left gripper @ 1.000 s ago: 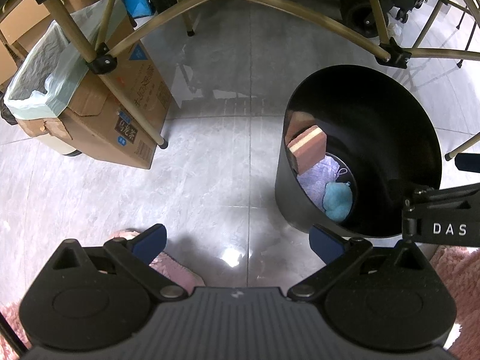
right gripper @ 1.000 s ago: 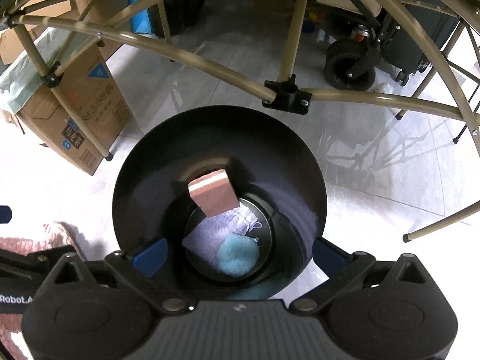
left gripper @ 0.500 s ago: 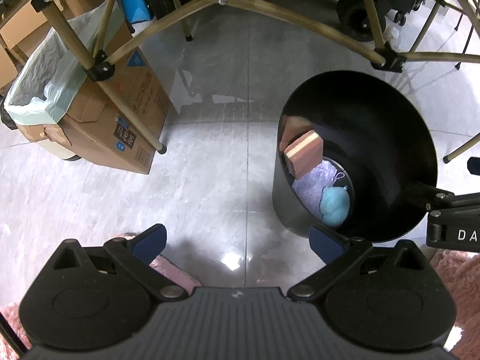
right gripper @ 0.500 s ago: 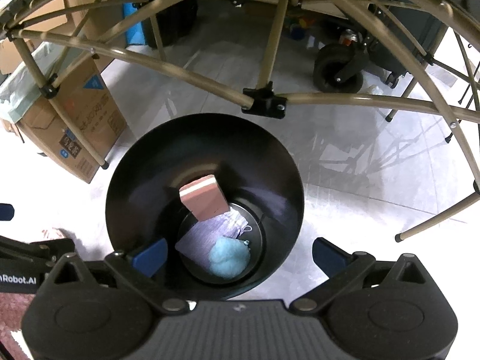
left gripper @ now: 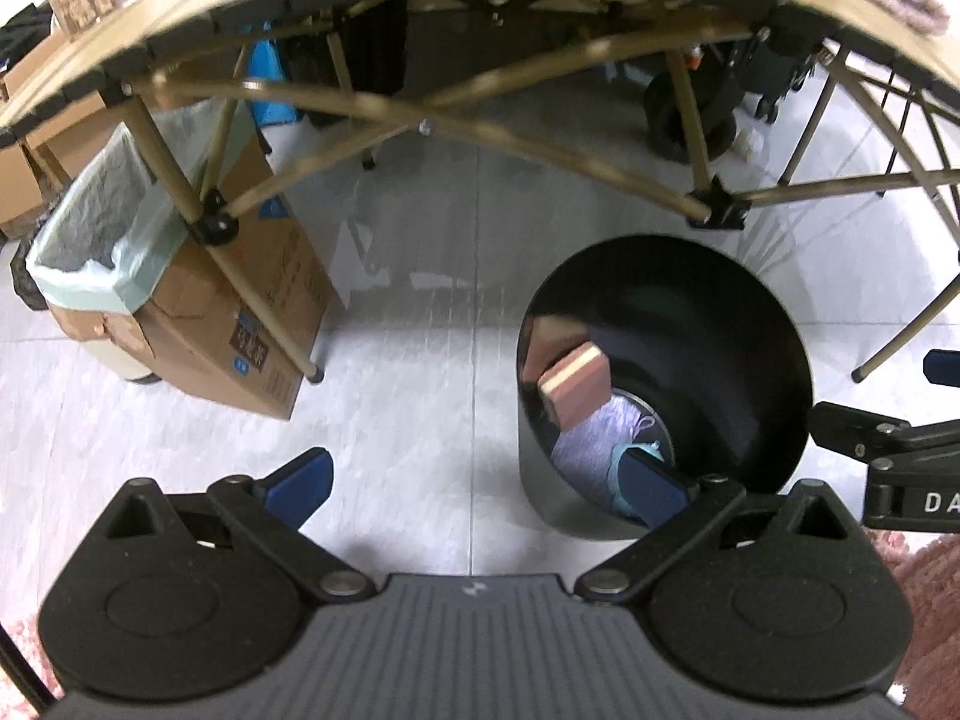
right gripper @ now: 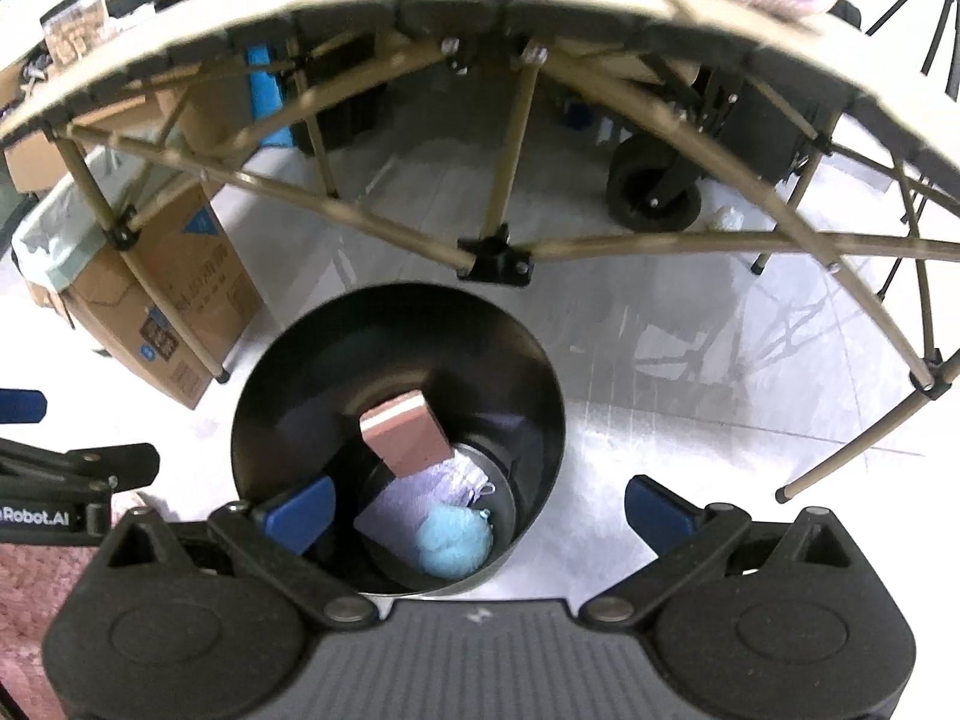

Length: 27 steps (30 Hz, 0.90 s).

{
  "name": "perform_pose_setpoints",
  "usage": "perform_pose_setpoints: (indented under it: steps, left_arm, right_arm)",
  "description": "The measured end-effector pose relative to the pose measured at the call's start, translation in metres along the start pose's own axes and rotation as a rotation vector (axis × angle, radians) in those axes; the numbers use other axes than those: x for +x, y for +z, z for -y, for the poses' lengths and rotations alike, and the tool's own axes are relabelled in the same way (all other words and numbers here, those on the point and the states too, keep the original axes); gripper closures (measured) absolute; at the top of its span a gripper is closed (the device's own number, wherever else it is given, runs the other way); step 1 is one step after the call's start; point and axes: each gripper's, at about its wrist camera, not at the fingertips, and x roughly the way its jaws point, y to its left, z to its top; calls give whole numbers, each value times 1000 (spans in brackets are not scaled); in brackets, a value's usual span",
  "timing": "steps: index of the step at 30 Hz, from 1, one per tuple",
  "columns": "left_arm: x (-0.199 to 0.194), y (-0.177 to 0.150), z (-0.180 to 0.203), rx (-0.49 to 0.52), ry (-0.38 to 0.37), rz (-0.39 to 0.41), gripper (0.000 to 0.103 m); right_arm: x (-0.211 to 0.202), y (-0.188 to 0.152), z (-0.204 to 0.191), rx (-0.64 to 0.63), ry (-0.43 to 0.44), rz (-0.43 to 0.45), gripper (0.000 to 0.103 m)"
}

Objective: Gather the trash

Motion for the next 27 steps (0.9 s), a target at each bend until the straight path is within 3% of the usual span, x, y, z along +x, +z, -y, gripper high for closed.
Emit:
perform_pose_setpoints:
  steps: [27]
  left_arm:
    - [-121,27,11,-5,-72,361,0]
  right_arm:
    - [-131,18,7,-5,-2,388,0]
